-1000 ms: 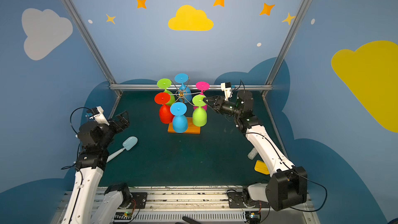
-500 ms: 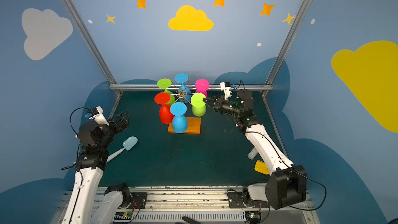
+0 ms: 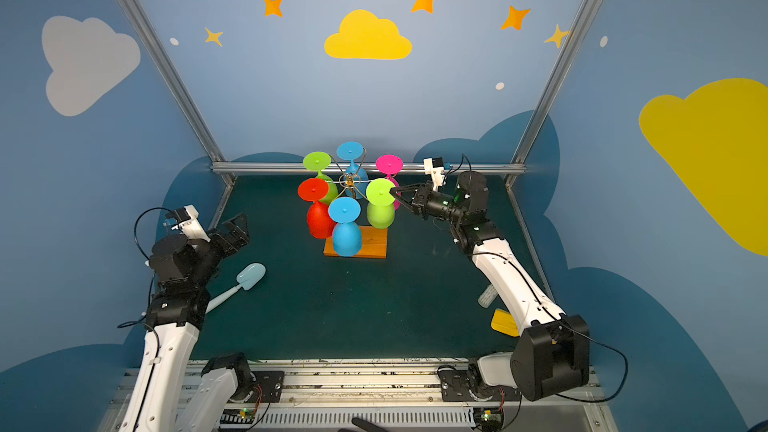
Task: Take the wine glass off the wine glass rack
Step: 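Raise both arms and reach the right gripper toward the lime green glass, then close the right gripper on the lime green glass rim and pull it off the rack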
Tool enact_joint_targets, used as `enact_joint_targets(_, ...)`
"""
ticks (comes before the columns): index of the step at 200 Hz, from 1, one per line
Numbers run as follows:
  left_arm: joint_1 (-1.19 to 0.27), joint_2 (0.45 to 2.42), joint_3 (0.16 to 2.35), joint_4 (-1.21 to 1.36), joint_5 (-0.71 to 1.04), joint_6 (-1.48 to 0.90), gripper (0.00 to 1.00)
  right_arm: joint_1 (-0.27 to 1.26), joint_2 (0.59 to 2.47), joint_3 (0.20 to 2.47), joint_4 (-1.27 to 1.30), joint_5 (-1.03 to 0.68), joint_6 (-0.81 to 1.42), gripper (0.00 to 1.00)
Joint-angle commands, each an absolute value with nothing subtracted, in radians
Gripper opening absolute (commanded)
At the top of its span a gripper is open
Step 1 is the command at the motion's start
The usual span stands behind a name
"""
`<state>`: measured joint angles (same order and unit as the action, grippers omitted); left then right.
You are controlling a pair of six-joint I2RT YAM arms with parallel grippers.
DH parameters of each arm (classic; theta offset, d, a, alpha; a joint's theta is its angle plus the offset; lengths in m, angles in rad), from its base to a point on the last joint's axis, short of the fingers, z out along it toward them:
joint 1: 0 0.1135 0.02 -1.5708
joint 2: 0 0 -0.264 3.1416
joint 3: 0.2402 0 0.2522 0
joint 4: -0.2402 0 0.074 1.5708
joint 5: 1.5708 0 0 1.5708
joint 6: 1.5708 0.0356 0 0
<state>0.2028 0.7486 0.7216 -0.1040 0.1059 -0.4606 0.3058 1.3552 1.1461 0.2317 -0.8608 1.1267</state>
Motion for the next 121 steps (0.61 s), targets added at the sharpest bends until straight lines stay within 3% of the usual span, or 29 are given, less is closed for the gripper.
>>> enact_joint_targets(1, 0.207, 0.736, 0.708, -0.081, 0.115, -0.466, 0.99, 0.298, 1.336, 1.172, 0.254, -0.878, 1.140, 0.00)
enact_joint_targets(121, 0.207, 0.730, 0.703, -0.072, 0.120, -0.478, 0.99, 0.305, 1.239, 1.134, 0.122, -0.845, 1.058, 0.00)
